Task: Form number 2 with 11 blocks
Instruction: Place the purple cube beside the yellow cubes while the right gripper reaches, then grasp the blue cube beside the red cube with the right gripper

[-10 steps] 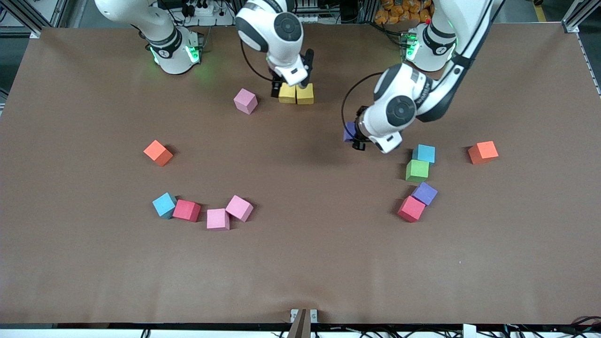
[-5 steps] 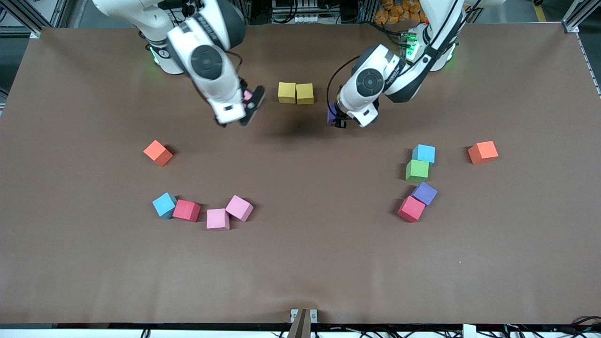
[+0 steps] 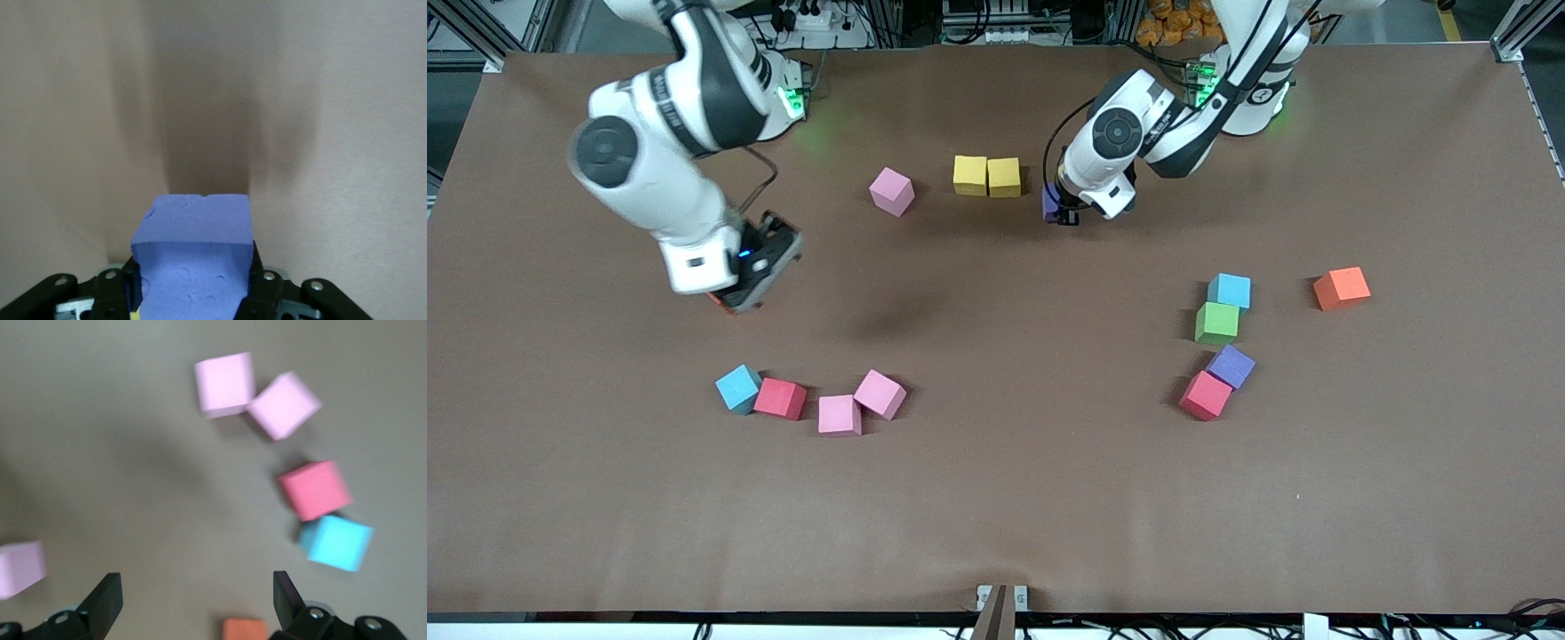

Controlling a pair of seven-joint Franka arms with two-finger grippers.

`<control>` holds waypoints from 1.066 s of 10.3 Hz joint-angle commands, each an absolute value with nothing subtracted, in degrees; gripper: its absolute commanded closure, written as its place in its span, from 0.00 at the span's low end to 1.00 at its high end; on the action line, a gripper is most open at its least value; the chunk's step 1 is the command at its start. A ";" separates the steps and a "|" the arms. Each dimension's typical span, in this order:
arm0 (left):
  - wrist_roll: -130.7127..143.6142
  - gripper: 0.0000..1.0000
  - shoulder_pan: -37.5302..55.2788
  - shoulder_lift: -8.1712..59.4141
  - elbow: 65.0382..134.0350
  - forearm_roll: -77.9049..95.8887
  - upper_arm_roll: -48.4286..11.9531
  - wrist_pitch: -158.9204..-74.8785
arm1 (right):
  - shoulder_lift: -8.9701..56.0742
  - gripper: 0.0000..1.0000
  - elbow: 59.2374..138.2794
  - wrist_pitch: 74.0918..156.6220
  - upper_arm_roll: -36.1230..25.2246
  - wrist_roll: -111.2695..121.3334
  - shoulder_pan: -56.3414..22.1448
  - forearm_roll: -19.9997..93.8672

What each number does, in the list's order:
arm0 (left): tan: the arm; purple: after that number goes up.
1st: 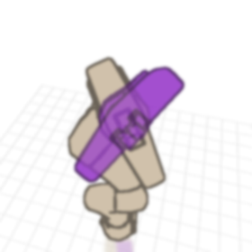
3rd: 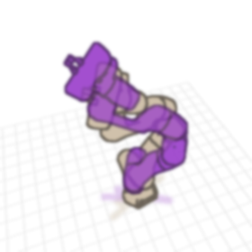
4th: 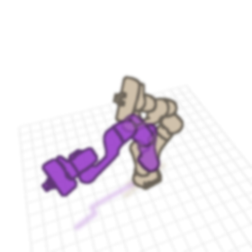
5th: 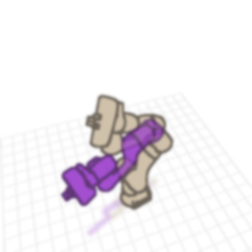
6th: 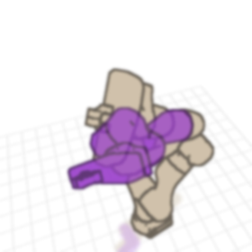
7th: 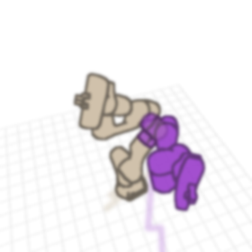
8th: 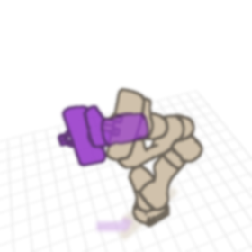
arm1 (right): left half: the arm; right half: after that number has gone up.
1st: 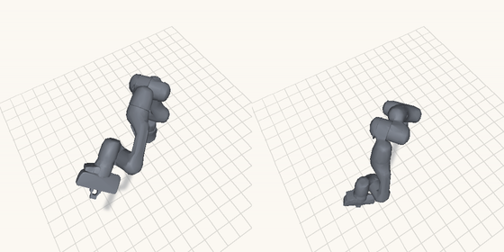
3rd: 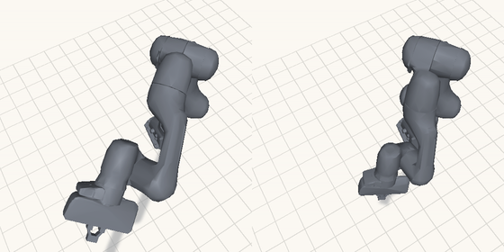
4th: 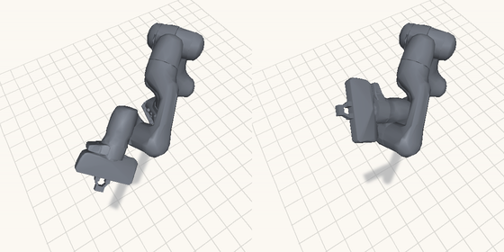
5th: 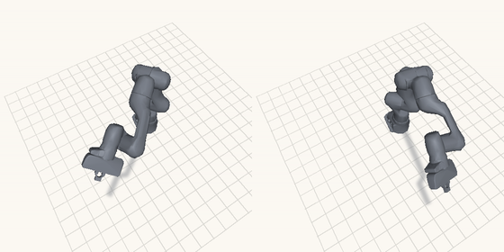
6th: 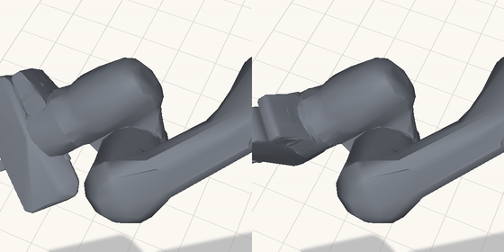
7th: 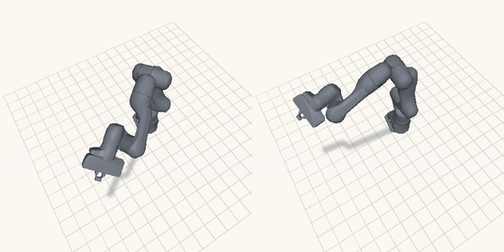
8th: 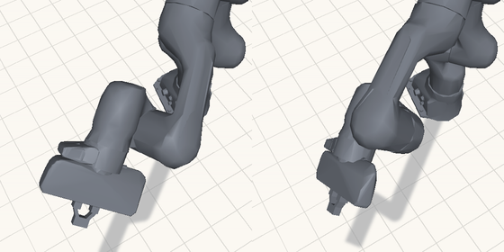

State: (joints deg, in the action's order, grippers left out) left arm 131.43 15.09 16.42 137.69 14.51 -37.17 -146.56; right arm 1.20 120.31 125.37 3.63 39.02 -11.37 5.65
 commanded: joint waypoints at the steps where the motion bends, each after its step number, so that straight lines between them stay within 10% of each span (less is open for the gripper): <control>1: 134.64 0.88 16.69 14.85 139.04 15.91 -38.67 -147.91 | 3.15 0.00 120.24 129.71 3.87 39.11 -8.81 5.45; 11: 136.05 0.87 22.23 17.84 140.27 15.91 -38.58 -154.59 | 18.18 0.00 115.93 142.99 3.87 40.69 -1.68 1.23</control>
